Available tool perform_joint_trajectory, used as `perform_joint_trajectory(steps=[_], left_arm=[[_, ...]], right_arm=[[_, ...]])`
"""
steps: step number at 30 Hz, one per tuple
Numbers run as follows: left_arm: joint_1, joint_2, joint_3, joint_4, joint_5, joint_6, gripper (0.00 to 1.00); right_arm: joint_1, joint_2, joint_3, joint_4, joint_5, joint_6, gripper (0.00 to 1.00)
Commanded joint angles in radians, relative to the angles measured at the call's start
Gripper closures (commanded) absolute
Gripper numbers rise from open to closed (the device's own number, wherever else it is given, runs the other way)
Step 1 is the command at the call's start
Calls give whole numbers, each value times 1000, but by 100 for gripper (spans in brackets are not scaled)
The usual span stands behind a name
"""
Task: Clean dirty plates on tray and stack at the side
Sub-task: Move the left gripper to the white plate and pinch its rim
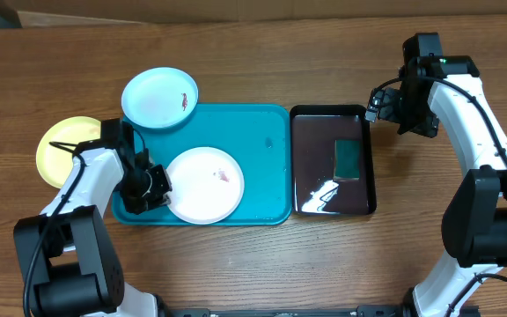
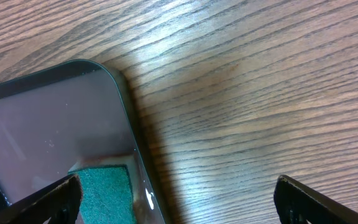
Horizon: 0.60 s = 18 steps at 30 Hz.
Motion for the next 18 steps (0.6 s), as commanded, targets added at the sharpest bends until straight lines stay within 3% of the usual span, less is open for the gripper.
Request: perform_joint_trajectory(steps=[1,10,18], left_arm=[[-26,-10,-9,15,101,40,96],[-134,-10,-9,136,129,-4,96],[-266,-10,-9,276,-44,-149,95]], right_arm=[[2,-12,14,3,0,6,0],[2,-12,14,2,0,6,0],[2,-12,14,3,0,6,0]])
